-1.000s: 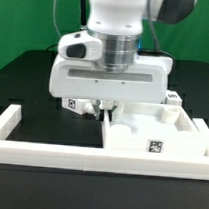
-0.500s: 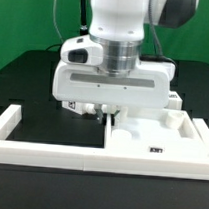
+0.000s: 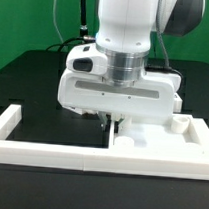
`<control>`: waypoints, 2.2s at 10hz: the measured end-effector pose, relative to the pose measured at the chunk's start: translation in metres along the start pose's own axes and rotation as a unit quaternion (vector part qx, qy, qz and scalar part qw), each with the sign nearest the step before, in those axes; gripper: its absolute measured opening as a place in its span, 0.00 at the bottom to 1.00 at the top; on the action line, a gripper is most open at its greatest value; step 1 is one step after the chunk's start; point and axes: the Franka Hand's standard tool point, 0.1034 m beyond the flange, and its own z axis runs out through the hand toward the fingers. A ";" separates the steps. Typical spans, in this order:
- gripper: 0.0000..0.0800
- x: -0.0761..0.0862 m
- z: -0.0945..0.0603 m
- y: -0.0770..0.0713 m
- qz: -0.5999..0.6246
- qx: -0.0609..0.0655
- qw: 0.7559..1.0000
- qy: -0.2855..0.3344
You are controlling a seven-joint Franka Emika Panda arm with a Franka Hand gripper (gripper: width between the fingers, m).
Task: Assemble one leg
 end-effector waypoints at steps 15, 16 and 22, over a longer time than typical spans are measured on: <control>0.81 -0.045 -0.070 -0.037 -0.016 0.019 1.000 -0.012; 0.81 -0.046 -0.070 -0.039 -0.006 0.019 1.000 -0.013; 0.81 -0.101 -0.069 -0.126 0.004 -0.005 0.989 -0.147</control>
Offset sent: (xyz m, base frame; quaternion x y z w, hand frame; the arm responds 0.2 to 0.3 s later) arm 0.0000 0.0000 0.0000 0.0000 0.0000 0.0000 1.0000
